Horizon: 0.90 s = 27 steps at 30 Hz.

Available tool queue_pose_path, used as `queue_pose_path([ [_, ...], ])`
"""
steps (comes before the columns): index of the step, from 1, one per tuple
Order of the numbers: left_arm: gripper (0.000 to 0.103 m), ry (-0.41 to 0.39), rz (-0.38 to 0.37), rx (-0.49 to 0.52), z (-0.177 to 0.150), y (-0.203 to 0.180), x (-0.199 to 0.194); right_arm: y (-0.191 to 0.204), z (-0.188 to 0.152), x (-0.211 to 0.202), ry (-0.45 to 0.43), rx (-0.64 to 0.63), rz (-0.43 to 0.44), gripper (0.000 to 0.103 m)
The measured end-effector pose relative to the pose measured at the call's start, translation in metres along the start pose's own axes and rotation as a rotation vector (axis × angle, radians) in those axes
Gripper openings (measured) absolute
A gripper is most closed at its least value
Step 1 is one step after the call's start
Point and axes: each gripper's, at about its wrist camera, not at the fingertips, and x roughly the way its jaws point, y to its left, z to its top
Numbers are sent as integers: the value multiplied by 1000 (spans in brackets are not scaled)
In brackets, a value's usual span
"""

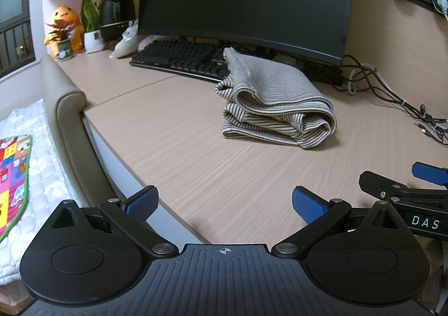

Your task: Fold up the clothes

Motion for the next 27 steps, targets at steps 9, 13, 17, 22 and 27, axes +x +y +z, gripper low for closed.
queue_pose_path([
  [9,103,2,0,-2,1,0,1,0,0,0,1,4,-1,103],
  [13,103,1,0,-4,0,0,0,0,0,0,1,5,-1,103],
  [17,103,1,2,-7,-1,0,0,0,0,0,2,6,1,103],
  [22,103,-4,0,-1,-1,-1,0,-3,0,1,8,26,1,103],
  [27,103,-1,-1,-6,-1,-1,1,-2,0,-2,-9,15,-1,103],
])
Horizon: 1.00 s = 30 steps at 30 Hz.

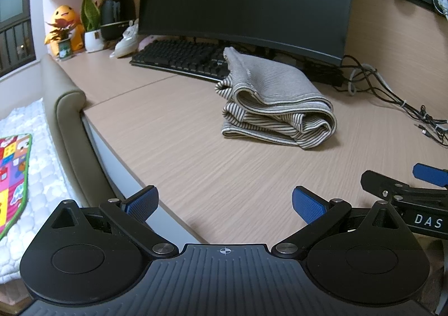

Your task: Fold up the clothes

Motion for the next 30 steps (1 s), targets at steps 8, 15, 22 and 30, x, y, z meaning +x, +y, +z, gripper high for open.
queue_pose_path([
  [8,103,-4,1,-11,0,2,-1,0,1,0,-4,3,-9,103],
  [15,103,-4,0,-9,0,3,-1,0,0,-1,-6,4,-12,103],
  [22,103,5,0,-13,-1,4,-1,0,0,-1,-5,5,-13,103],
  [30,103,0,2,-11,0,4,0,0,0,-2,-7,6,-15,103],
])
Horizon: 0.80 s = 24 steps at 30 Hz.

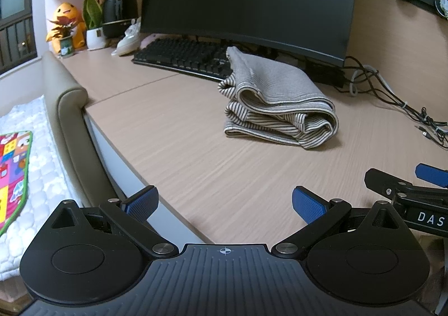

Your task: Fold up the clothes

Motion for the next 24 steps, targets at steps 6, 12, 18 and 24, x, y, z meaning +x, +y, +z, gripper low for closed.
queue_pose_path([
  [6,103,0,6,-3,0,1,-1,0,0,0,-5,-3,0,103],
  [12,103,4,10,-6,-2,1,-1,0,0,0,-11,-4,0,103],
  [18,103,1,10,-6,-2,1,0,-1,0,-1,-13,-3,0,103],
  [24,103,6,7,-1,-1,0,2,-1,0,-1,-10,-2,-1,103],
])
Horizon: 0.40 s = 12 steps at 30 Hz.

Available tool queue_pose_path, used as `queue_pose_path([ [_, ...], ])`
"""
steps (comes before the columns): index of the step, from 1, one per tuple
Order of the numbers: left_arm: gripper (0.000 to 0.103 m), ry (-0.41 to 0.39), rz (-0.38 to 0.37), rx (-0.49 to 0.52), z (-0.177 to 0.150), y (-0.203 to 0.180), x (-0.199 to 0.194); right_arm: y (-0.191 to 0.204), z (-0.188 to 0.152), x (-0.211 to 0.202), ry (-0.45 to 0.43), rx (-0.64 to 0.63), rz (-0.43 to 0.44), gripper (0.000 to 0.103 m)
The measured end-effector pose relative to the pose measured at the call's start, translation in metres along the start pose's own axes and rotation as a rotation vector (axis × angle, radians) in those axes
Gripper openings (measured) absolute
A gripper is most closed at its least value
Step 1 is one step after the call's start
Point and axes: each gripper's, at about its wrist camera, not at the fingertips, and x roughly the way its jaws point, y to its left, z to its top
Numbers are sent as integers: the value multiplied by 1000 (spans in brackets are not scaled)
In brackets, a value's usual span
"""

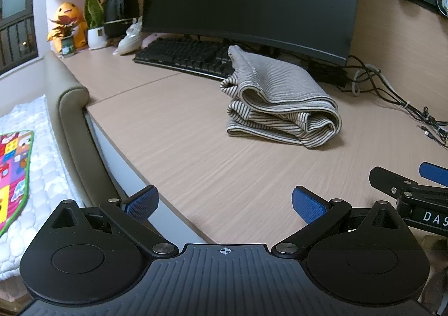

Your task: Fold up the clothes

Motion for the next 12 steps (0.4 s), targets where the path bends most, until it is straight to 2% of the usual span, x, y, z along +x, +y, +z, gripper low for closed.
queue_pose_path([
  [12,103,-23,9,37,21,7,13,7,11,5,48,-26,25,103],
])
